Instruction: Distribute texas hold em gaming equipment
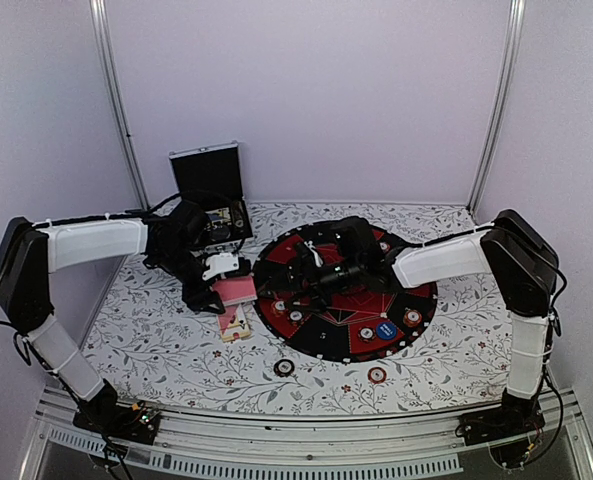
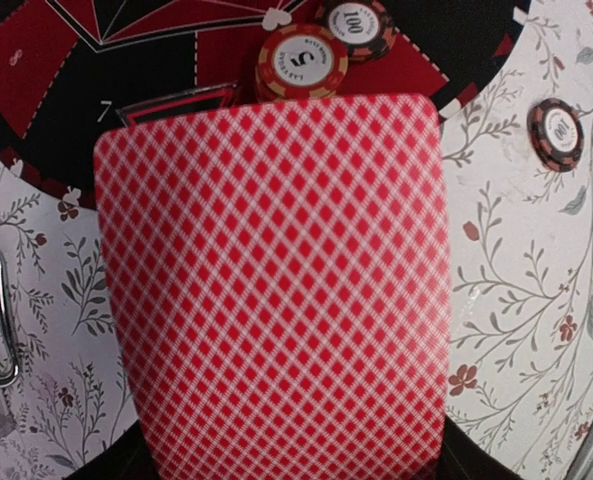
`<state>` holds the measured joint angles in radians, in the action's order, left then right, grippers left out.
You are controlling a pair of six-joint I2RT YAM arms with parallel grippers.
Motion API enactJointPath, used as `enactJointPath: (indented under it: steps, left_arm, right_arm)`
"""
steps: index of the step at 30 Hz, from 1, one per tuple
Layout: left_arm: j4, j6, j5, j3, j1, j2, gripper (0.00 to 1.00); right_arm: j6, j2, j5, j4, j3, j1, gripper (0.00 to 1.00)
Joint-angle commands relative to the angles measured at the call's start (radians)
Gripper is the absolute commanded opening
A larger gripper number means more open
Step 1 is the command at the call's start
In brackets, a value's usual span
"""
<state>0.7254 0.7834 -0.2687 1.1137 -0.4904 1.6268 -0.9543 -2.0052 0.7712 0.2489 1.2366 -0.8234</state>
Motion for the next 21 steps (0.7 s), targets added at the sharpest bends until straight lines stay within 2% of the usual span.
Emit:
enactJointPath:
  steps: [1,21]
  left_arm:
    - [0.016,-0.020,-0.043,0.036,-0.015,-0.050,0.21]
    - [0.033,-0.038,-0.062,0.076,-0.066,-0.067,0.19]
  right_arm:
    - [-0.120,-0.049,0.057,0.179,0.028,0.004,0.93]
    - [-0.260,-0.178,0.082,0.313,0.139,-0.022,0.81]
